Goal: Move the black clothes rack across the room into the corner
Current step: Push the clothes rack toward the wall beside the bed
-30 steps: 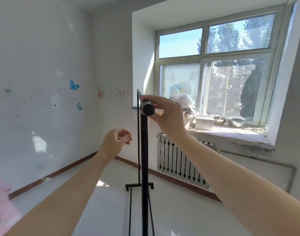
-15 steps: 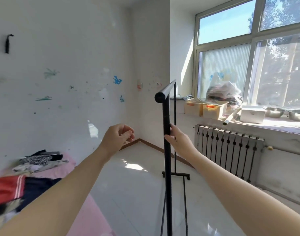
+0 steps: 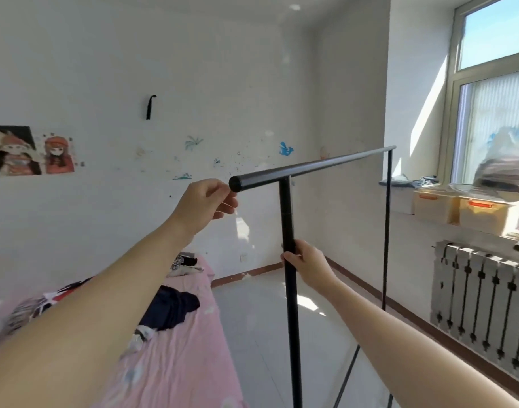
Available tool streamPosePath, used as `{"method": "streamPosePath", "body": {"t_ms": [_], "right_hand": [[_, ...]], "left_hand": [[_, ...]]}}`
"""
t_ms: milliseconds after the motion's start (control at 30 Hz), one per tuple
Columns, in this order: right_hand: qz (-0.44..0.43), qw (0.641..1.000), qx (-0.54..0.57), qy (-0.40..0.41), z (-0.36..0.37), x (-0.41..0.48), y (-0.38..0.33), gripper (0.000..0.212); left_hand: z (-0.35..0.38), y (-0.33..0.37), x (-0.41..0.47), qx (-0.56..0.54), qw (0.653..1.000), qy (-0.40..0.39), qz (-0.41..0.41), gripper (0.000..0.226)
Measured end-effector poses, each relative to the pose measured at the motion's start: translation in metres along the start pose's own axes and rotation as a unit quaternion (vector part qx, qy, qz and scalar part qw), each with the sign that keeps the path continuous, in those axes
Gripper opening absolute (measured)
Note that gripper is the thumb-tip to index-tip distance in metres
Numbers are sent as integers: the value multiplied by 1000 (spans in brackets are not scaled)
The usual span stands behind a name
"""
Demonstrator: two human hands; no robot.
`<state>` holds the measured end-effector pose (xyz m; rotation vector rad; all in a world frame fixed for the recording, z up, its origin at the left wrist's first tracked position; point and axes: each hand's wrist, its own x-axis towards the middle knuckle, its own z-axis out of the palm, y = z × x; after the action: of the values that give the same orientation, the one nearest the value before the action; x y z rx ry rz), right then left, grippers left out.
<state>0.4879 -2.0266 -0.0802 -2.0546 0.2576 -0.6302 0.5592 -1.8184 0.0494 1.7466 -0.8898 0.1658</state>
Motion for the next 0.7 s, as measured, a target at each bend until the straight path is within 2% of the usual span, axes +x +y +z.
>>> {"method": "streamPosePath", "body": {"t_ms": [133,200,300,367,433,500,700], "right_hand": [[-20,999,6,-44,11,19,1,27],[-29,998,20,-55,17,27,3,25],[-42,996,44,-66,22,36,6,19],[-49,995,53,-73,26,41,9,19],[-55,994,52,-75,29,49,11,21],[-56,994,60,-73,31,59,14,20],[-35,995,57,-78,47,101,31,23]], "left_hand": [[-6,18,-1,-81,993,71,-49,42],[-12,26,0,-70,991,97,-60,50],[-13,35,7,113,988,95,-35,44],[-9,36,12,271,960,73,6,29],[0,32,20,393,917,59,32,23],[8,26,29,443,893,76,37,25],[15,-7,66,465,879,105,19,26]]}}
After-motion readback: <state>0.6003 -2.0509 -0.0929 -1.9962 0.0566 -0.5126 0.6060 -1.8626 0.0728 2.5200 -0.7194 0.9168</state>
